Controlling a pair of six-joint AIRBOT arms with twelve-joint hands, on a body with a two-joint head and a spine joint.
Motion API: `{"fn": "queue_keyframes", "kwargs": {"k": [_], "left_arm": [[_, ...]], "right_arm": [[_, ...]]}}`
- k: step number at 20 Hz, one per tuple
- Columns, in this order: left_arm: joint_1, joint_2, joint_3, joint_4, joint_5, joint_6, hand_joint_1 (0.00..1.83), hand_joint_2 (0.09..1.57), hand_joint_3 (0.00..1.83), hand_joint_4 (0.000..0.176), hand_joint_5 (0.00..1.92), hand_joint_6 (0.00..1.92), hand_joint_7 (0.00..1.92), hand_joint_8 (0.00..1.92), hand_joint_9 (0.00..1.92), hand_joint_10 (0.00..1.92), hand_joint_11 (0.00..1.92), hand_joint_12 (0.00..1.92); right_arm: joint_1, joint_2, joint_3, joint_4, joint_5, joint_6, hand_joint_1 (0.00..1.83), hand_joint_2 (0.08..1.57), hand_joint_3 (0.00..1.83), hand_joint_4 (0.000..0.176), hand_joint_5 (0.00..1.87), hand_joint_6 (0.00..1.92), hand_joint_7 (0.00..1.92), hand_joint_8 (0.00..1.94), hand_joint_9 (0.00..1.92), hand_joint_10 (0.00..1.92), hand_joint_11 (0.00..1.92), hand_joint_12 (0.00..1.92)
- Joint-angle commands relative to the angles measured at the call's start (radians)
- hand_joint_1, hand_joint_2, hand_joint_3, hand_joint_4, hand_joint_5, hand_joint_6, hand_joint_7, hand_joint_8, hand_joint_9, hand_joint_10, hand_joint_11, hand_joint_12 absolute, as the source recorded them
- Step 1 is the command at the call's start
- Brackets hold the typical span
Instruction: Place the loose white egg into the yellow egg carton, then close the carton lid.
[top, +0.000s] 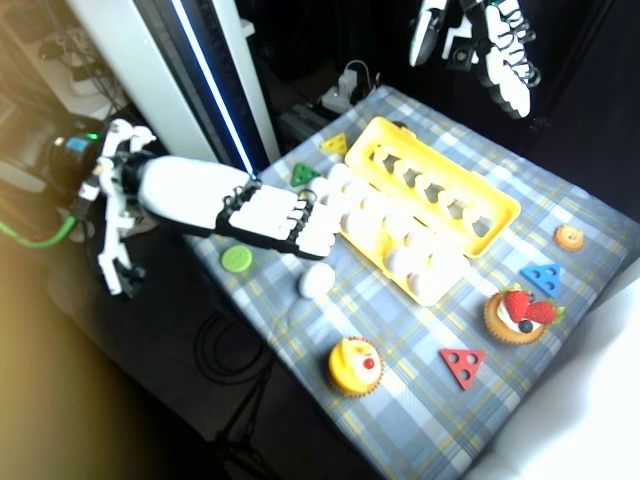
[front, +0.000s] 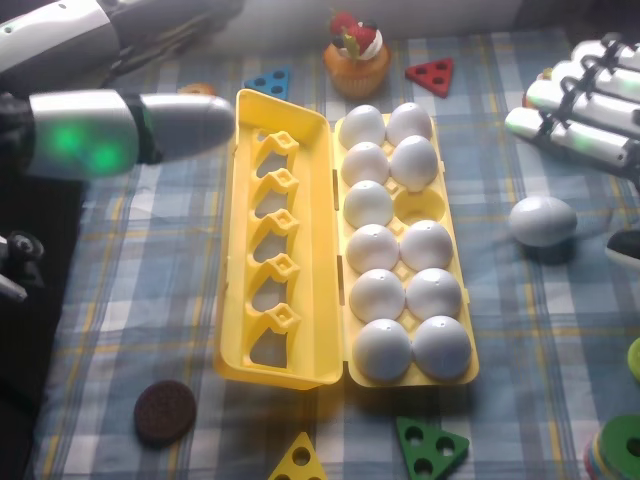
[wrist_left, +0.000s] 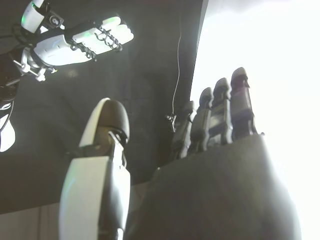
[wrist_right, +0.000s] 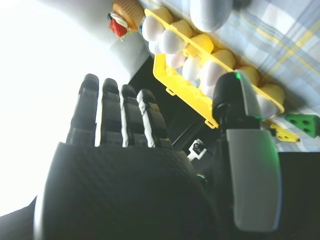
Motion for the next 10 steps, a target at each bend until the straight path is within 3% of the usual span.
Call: {"fn": "queue_keyframes", "kwargs": {"k": [1,2,4,5,6,7,8,10], "left_arm": [[-0.024,-0.014,0.005,-0.019,-0.109,-0.008,0.36,1.39,0.01,0.0,0.09,0.03,0.05,0.0,0.01,0.05,0.0,0.54],[-0.034,-0.026,0.009,-0.012,-0.103,-0.008,0.35,1.4,0.0,0.0,0.08,0.02,0.03,0.0,0.0,0.02,0.0,0.48],[-0.048,-0.043,0.014,0.003,-0.095,-0.008,0.34,1.39,0.0,0.002,0.06,0.0,0.0,0.0,0.0,0.0,0.0,0.36],[-0.05,-0.046,0.016,0.006,-0.096,-0.01,0.36,1.39,0.0,0.0,0.08,0.0,0.02,0.0,0.0,0.0,0.0,0.5],[-0.05,-0.047,0.017,0.006,-0.099,-0.012,0.31,1.39,0.0,0.0,0.08,0.0,0.02,0.0,0.0,0.0,0.0,0.53],[-0.05,-0.046,0.017,0.006,-0.102,-0.015,0.28,1.4,0.0,0.009,0.05,0.0,0.01,0.0,0.0,0.0,0.0,0.47],[-0.049,-0.046,0.018,0.006,-0.103,-0.018,0.28,1.4,0.0,0.0,0.05,0.0,0.01,0.0,0.0,0.0,0.0,0.46],[-0.049,-0.046,0.019,0.006,-0.104,-0.019,0.27,1.41,0.0,0.0,0.04,0.01,0.0,0.0,0.0,0.0,0.0,0.39]], "right_arm": [[0.011,0.002,0.005,-0.004,0.125,-0.003,0.77,1.23,0.02,0.0,0.0,0.01,0.16,0.03,0.02,0.4,0.0,1.13],[0.011,-0.003,0.005,-0.004,0.125,-0.003,0.76,1.24,0.01,0.0,0.0,0.0,0.14,0.01,0.01,0.38,0.0,1.09],[0.011,-0.019,0.008,-0.004,0.124,-0.003,0.75,1.25,0.0,0.0,0.0,0.0,0.07,0.0,0.0,0.18,0.0,0.76],[0.011,-0.028,0.013,-0.004,0.122,-0.003,0.72,1.25,0.0,0.0,0.0,0.0,0.1,0.01,0.01,0.19,0.0,0.76],[0.011,-0.035,0.022,-0.002,0.115,0.004,0.71,1.25,0.0,0.0,0.0,0.0,0.1,0.0,0.01,0.21,0.0,0.64],[0.011,-0.045,0.035,0.0,0.106,0.017,0.71,1.25,0.0,0.0,0.0,0.0,0.12,0.01,0.01,0.25,0.0,0.67],[0.011,-0.055,0.046,0.002,0.097,0.027,0.68,1.25,0.0,0.0,0.0,0.0,0.17,0.02,0.01,0.34,0.0,0.87],[0.011,-0.079,0.071,0.018,0.077,0.028,0.63,1.24,0.0,0.0,0.03,0.01,0.24,0.07,0.0,0.58,0.0,1.35]]}}
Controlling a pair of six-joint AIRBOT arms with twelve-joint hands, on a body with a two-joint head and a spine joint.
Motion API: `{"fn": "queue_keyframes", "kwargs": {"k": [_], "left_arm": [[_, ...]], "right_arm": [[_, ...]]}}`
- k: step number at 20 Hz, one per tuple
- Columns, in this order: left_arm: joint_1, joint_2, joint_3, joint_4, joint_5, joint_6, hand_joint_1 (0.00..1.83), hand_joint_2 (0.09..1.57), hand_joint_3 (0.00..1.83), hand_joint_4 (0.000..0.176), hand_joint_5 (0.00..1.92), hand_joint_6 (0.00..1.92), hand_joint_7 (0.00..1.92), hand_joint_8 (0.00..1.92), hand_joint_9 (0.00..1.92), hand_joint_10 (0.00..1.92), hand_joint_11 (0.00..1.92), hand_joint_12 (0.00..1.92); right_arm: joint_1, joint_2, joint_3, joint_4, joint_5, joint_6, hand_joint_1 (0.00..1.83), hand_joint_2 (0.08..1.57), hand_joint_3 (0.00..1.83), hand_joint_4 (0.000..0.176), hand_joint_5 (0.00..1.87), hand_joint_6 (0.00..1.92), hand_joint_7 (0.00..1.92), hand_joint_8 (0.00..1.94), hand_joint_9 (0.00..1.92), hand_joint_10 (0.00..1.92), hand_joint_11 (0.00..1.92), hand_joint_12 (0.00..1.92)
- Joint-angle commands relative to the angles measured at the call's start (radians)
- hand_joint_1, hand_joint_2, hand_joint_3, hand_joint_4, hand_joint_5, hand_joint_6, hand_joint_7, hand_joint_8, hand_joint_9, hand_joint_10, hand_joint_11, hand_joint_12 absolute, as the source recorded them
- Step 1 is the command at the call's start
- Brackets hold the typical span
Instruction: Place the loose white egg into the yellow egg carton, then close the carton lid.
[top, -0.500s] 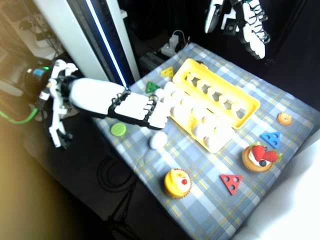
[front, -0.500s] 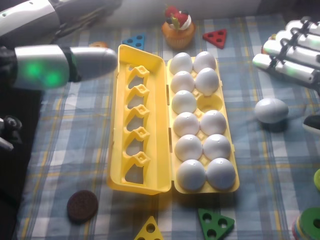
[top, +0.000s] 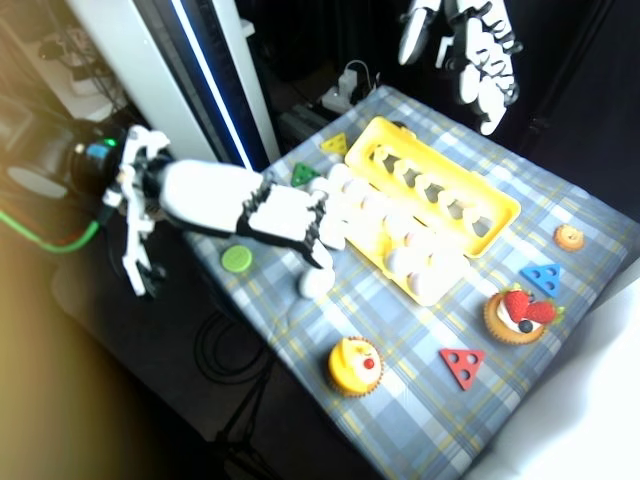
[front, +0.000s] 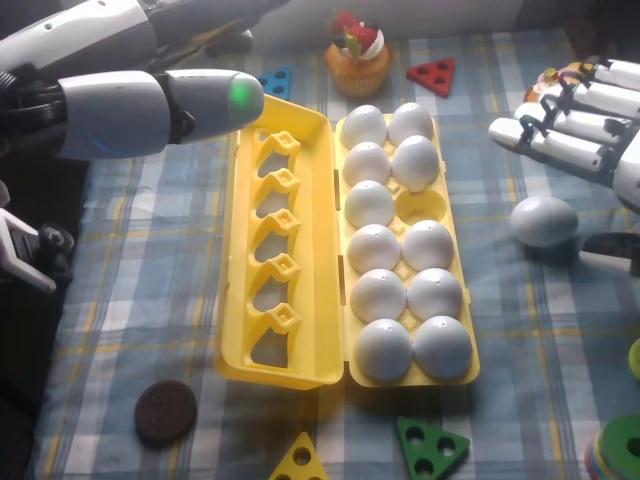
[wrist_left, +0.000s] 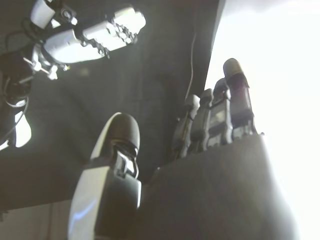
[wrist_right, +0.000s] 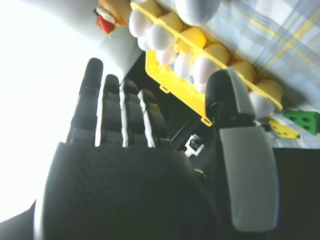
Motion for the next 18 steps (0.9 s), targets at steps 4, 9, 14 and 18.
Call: {"fn": "queue_keyframes", "kwargs": {"k": [4,9,14,18], "left_arm": [[-0.015,0.0,0.002,-0.03,-0.121,-0.008,0.24,1.4,0.0,0.003,0.05,0.0,0.0,0.0,0.0,0.0,0.0,0.5],[-0.014,-0.001,0.005,-0.03,-0.124,-0.012,0.25,1.41,0.0,0.028,0.03,0.01,0.0,0.0,0.0,0.0,0.0,0.36],[-0.014,-0.002,0.007,-0.03,-0.124,-0.013,0.24,1.41,0.0,0.022,0.05,0.0,0.0,0.0,0.0,0.0,0.0,0.48],[-0.012,-0.004,0.01,-0.031,-0.125,-0.016,0.24,1.41,0.0,0.023,0.06,0.0,0.01,0.0,0.01,0.0,0.0,0.67]], "right_arm": [[0.011,-0.049,0.057,0.037,0.049,-0.001,0.73,1.23,0.0,0.0,0.03,0.04,0.22,0.06,0.0,0.63,0.0,1.43],[0.011,-0.103,0.11,0.075,0.012,-0.001,0.75,1.25,0.0,0.0,0.07,0.06,0.19,0.02,0.0,0.51,0.0,1.19],[0.012,-0.139,0.138,0.081,-0.012,-0.001,0.89,1.24,0.0,0.0,0.15,0.13,0.29,0.03,0.05,0.66,0.0,1.38],[0.02,-0.169,0.165,0.087,-0.035,-0.001,1.18,1.25,0.0,0.0,0.63,1.32,0.84,1.34,0.75,1.42,0.63,1.8]]}}
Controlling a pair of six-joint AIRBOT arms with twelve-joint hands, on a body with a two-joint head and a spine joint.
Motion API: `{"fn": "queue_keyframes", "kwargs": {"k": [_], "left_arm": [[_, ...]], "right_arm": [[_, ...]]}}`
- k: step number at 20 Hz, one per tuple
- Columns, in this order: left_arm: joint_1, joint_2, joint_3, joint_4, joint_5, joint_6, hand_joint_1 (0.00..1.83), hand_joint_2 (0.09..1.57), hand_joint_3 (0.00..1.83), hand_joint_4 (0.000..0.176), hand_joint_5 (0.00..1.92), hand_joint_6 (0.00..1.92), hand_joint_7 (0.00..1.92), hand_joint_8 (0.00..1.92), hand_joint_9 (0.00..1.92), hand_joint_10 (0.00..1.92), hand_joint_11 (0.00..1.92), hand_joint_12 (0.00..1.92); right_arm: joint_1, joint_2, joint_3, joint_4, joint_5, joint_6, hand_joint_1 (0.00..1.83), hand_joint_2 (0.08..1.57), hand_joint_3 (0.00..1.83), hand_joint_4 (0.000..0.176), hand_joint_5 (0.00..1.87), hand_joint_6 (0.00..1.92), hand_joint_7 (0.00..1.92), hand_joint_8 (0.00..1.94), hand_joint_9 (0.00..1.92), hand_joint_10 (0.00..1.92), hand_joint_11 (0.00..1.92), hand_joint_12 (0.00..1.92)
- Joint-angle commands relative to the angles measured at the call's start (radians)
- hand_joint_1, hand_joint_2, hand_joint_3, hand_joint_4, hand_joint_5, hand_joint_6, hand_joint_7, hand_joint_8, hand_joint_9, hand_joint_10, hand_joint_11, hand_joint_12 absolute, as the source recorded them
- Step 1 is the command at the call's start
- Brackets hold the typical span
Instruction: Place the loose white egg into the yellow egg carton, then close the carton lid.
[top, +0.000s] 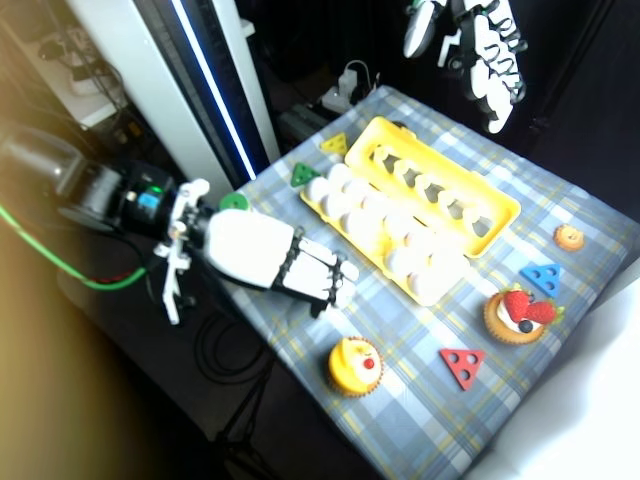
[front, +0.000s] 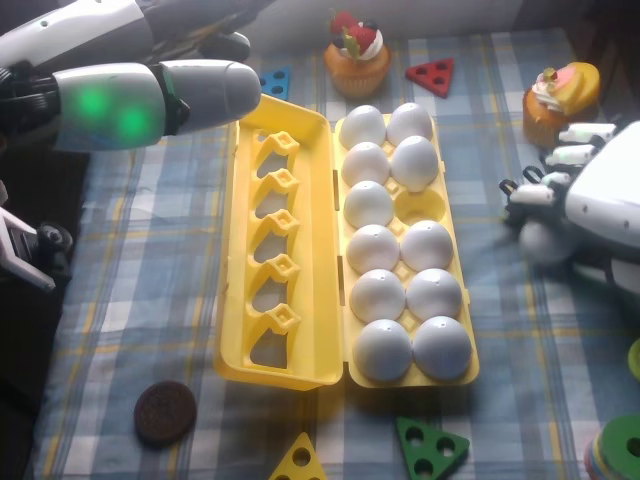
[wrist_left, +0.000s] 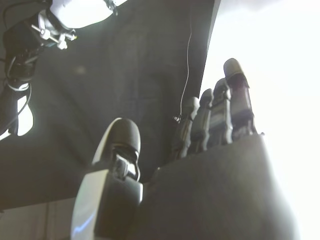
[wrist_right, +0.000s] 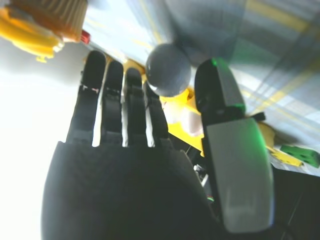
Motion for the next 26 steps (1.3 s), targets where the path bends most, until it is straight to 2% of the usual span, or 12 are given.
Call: {"fn": "queue_keyframes", "kwargs": {"k": [1,2,5,7,9,11,14,18,20,23,25,26], "left_arm": [[-0.01,-0.004,0.005,-0.03,-0.123,-0.01,0.2,1.42,0.0,0.027,0.05,0.0,0.0,0.0,0.0,0.0,0.0,0.68],[-0.007,-0.003,0.005,-0.032,-0.125,-0.011,0.21,1.42,0.0,0.024,0.06,0.01,0.01,0.0,0.0,0.0,0.0,0.68],[0.0,-0.003,0.005,-0.038,-0.13,-0.011,0.26,1.41,0.0,0.01,0.06,0.01,0.01,0.0,0.0,0.0,0.0,0.68],[0.004,-0.002,0.005,-0.041,-0.131,-0.011,0.25,1.41,0.0,0.044,0.03,0.01,0.0,0.0,0.0,0.0,0.0,0.46],[0.009,0.0,0.005,-0.045,-0.132,-0.011,0.26,1.41,0.0,0.051,0.02,0.01,0.0,0.0,0.0,0.0,0.0,0.53],[0.014,0.002,0.005,-0.05,-0.135,-0.011,0.28,1.4,0.0,0.034,0.04,0.01,0.0,0.0,0.0,0.0,0.0,0.63],[0.015,0.001,0.007,-0.052,-0.135,-0.011,0.29,1.41,0.0,0.041,0.03,0.0,0.0,0.0,0.0,0.0,0.0,0.58],[0.016,-0.001,0.008,-0.053,-0.135,-0.011,0.24,1.41,0.0,0.038,0.04,0.0,0.01,0.0,0.0,0.0,0.0,0.59],[0.016,-0.002,0.009,-0.053,-0.135,-0.01,0.27,1.4,0.0,0.036,0.06,0.01,0.02,0.0,0.0,0.0,0.0,0.6],[0.016,-0.004,0.012,-0.053,-0.132,-0.01,0.33,1.39,0.0,0.015,0.08,0.01,0.03,0.0,0.01,0.0,0.0,0.62],[0.016,-0.004,0.012,-0.053,-0.132,-0.01,0.3,1.4,0.0,0.014,0.09,0.01,0.02,0.0,0.0,0.0,0.0,0.57],[0.016,-0.004,0.012,-0.053,-0.132,-0.01,0.32,1.4,0.0,0.011,0.1,0.01,0.03,0.0,0.0,0.0,0.0,0.55]], "right_arm": [[0.013,0.005,0.003,-0.01,0.095,-0.004,1.18,1.25,0.0,0.0,0.66,1.32,0.82,1.44,0.85,1.45,0.81,1.77],[0.02,0.006,0.001,-0.014,0.096,-0.004,1.19,1.26,0.0,0.0,0.65,1.33,0.83,1.46,0.91,1.49,0.89,1.79],[0.037,0.026,-0.022,-0.025,0.127,-0.004,1.33,1.26,0.0,0.0,0.56,1.38,0.81,1.38,0.71,1.63,0.5,1.89],[0.046,0.038,-0.038,-0.045,0.148,-0.004,1.32,1.25,0.0,0.0,0.61,1.31,0.82,1.35,0.74,1.63,0.67,1.88],[0.066,0.047,-0.055,-0.079,0.168,-0.004,1.21,1.26,0.0,0.0,0.62,1.36,0.82,1.44,0.79,1.59,0.75,1.86],[0.091,0.05,-0.065,-0.107,0.177,-0.004,1.2,1.25,0.0,0.0,0.64,1.33,0.85,1.44,0.87,1.5,0.82,1.77],[0.129,0.042,-0.064,-0.137,0.18,-0.004,1.35,1.22,0.0,0.0,0.66,1.21,0.79,1.38,0.83,1.53,0.75,1.8],[0.193,-0.002,-0.034,-0.168,0.167,-0.004,1.17,1.31,0.01,0.0,0.57,1.53,0.67,1.62,1.1,1.76,1.15,1.89],[0.22,-0.025,-0.019,-0.181,0.153,-0.004,1.3,1.32,0.02,0.0,0.52,1.45,0.61,1.69,0.65,1.83,0.78,1.92],[0.241,-0.085,0.016,-0.198,0.113,-0.004,1.27,1.37,0.02,0.0,0.55,1.66,0.46,1.7,0.48,1.91,0.5,1.92],[0.247,-0.104,0.032,-0.198,0.087,-0.004,1.12,1.37,0.0,0.0,0.6,1.72,0.48,1.61,0.36,1.58,0.26,1.92],[0.248,-0.11,0.038,-0.198,0.076,-0.004,1.22,1.38,0.01,0.0,0.5,1.76,0.46,1.63,0.46,1.79,0.2,1.92]]}}
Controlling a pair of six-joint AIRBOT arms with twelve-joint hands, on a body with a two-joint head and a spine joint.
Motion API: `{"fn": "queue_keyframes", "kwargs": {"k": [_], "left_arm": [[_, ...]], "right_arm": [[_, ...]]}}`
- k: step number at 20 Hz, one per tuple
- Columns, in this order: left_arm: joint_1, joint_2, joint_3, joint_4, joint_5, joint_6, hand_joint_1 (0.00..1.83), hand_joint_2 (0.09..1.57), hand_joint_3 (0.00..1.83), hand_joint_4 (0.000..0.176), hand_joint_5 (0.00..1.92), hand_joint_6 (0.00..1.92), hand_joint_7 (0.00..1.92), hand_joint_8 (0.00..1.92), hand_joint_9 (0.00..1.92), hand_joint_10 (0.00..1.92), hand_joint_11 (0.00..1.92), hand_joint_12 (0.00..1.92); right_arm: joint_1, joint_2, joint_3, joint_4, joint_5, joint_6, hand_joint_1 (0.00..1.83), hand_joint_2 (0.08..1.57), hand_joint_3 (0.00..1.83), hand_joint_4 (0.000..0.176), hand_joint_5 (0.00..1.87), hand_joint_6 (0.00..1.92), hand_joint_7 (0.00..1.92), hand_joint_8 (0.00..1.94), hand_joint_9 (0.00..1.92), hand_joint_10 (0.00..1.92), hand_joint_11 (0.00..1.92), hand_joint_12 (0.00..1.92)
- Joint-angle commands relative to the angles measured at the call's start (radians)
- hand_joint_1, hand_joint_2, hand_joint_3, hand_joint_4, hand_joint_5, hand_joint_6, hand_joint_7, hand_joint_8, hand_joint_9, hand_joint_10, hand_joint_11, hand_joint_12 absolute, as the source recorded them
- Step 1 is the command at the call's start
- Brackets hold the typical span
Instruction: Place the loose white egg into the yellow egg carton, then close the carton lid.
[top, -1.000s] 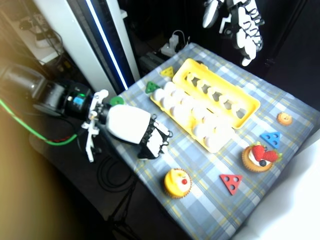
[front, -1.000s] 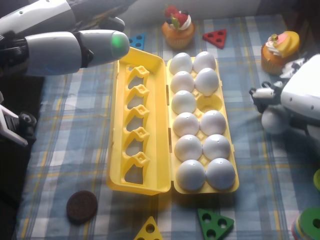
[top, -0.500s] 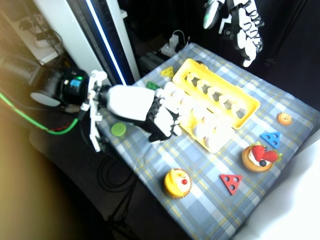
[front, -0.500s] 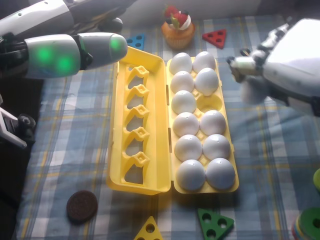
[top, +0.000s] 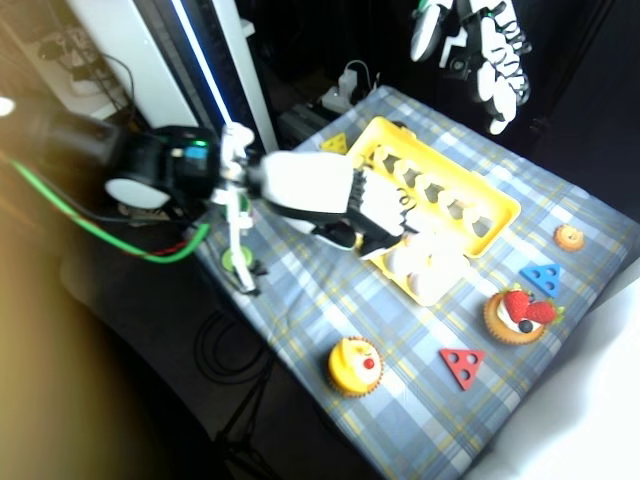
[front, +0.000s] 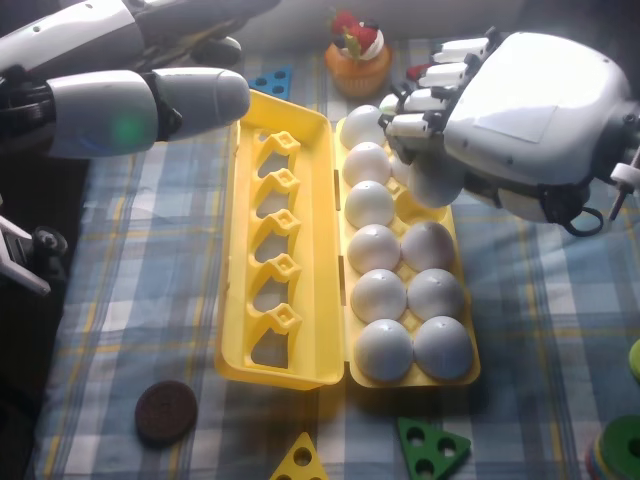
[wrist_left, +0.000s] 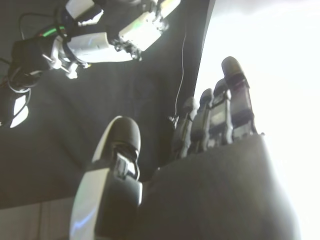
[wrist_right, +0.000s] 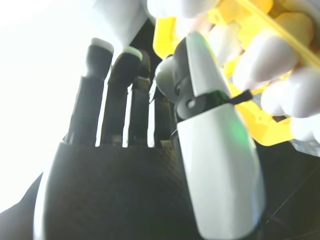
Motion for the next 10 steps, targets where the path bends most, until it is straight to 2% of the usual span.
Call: {"fn": "queue_keyframes", "kwargs": {"k": [1,2,3,4,5,6,8,9,10], "left_arm": [[-0.01,-0.004,0.002,-0.029,-0.116,-0.007,0.33,1.39,0.0,0.012,0.1,0.01,0.03,0.0,0.0,0.0,0.0,0.5],[-0.01,-0.004,0.002,-0.029,-0.116,-0.007,0.33,1.4,0.0,0.007,0.09,0.01,0.03,0.0,0.0,0.0,0.0,0.44],[-0.01,-0.004,0.002,-0.029,-0.117,-0.007,0.33,1.4,0.0,0.007,0.09,0.01,0.03,0.0,0.0,0.0,0.0,0.44],[-0.009,-0.004,0.002,-0.029,-0.118,-0.007,0.34,1.4,0.0,0.004,0.1,0.0,0.03,0.0,0.01,0.0,0.0,0.49],[-0.008,-0.004,0.002,-0.03,-0.119,-0.007,0.33,1.4,0.0,0.007,0.1,0.0,0.03,0.0,0.01,0.0,0.0,0.54],[-0.003,-0.004,0.001,-0.034,-0.121,-0.008,0.35,1.4,0.0,0.017,0.09,0.0,0.02,0.0,0.0,0.0,0.0,0.55],[0.001,-0.001,-0.001,-0.039,-0.126,-0.009,0.39,1.4,0.0,0.015,0.1,0.0,0.04,0.0,0.03,0.01,0.0,0.59],[0.004,0.001,-0.002,-0.039,-0.129,-0.015,0.41,1.4,0.0,0.028,0.08,0.0,0.04,0.0,0.03,0.01,0.0,0.54],[0.009,0.006,-0.005,-0.043,-0.133,-0.02,0.42,1.4,0.0,0.039,0.04,0.0,0.03,0.0,0.03,0.01,0.0,0.61]], "right_arm": [[0.017,0.002,0.009,-0.006,0.098,-0.005,1.03,1.41,0.0,0.0,0.47,1.73,0.35,1.19,0.35,1.41,0.18,1.8],[0.017,0.001,0.011,-0.006,0.092,-0.005,1.29,1.28,0.0,0.0,0.08,0.45,0.11,0.33,0.09,0.48,0.01,1.08],[0.017,0.001,0.012,-0.005,0.09,-0.005,1.29,1.28,0.0,0.0,0.08,0.45,0.11,0.33,0.09,0.48,0.01,1.08],[0.017,0.001,0.011,-0.005,0.09,-0.005,1.3,1.26,0.0,0.0,0.11,0.21,0.12,0.12,0.1,0.24,0.0,0.89],[0.017,0.001,0.011,-0.004,0.09,-0.005,1.33,1.27,0.0,0.0,0.04,0.1,0.04,0.03,0.04,0.09,0.0,0.5],[0.017,0.001,0.003,0.0,0.093,-0.005,1.29,1.28,0.01,0.0,0.0,0.0,0.0,0.0,0.0,0.0,0.0,0.29],[0.017,0.001,-0.012,0.003,0.109,-0.005,1.26,1.28,0.0,0.0,0.0,0.0,0.0,0.0,0.0,0.0,0.0,0.29],[0.017,0.012,-0.028,0.006,0.13,-0.005,1.3,1.28,0.01,0.0,0.0,0.0,0.08,0.02,0.0,0.37,0.0,1.06],[0.014,0.038,-0.048,0.007,0.152,-0.005,1.1,1.32,0.02,0.0,0.0,0.0,0.01,0.0,0.0,0.07,0.0,0.82]]}}
